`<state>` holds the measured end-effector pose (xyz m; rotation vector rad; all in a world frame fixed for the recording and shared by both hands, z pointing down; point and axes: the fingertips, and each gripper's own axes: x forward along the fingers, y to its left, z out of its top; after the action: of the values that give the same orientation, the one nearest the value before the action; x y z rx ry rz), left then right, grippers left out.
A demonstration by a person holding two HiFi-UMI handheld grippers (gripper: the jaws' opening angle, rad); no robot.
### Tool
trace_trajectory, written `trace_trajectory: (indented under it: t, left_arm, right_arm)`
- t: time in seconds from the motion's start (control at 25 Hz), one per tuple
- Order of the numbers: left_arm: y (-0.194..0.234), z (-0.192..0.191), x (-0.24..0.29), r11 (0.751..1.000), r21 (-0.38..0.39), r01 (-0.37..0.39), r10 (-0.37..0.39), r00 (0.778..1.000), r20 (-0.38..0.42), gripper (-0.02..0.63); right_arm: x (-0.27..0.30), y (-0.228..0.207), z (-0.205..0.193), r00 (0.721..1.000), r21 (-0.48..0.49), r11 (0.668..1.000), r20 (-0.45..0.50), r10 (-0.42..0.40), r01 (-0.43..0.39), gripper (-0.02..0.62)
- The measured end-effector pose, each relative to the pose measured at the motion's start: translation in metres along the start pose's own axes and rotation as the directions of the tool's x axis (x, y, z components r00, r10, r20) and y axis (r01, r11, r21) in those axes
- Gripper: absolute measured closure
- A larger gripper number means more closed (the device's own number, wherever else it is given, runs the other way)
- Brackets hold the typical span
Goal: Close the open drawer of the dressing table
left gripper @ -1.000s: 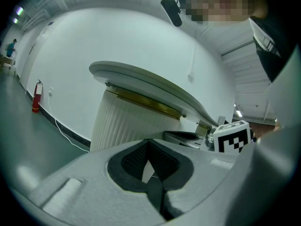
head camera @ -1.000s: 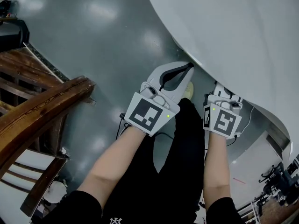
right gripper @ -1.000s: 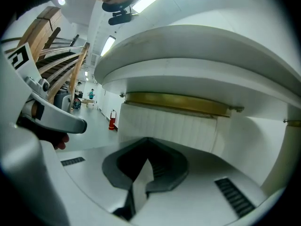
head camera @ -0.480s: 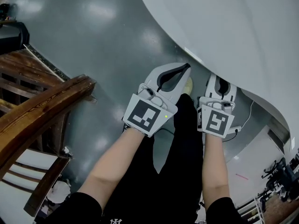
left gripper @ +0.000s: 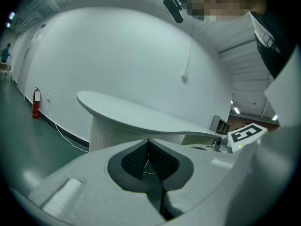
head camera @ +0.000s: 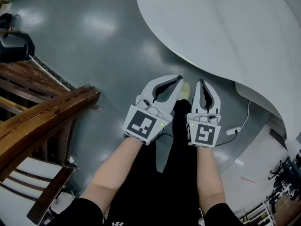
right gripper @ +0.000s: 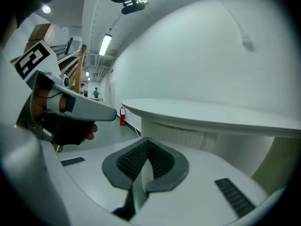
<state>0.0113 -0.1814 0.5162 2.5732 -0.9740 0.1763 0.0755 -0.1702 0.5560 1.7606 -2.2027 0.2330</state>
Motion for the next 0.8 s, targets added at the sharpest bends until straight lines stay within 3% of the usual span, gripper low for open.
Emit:
trace_trajectory:
  t: [0.8]
  left_arm:
    - [-0.075, 0.141, -0.071, 0.991, 0.122, 0.058, -0.061, 0.998, 0.020, 0.597]
  right_arm:
    - [-0.099, 0.029, 0.170, 0.994, 0.103, 0.993, 0.102, 0.047, -0.058, 0.580]
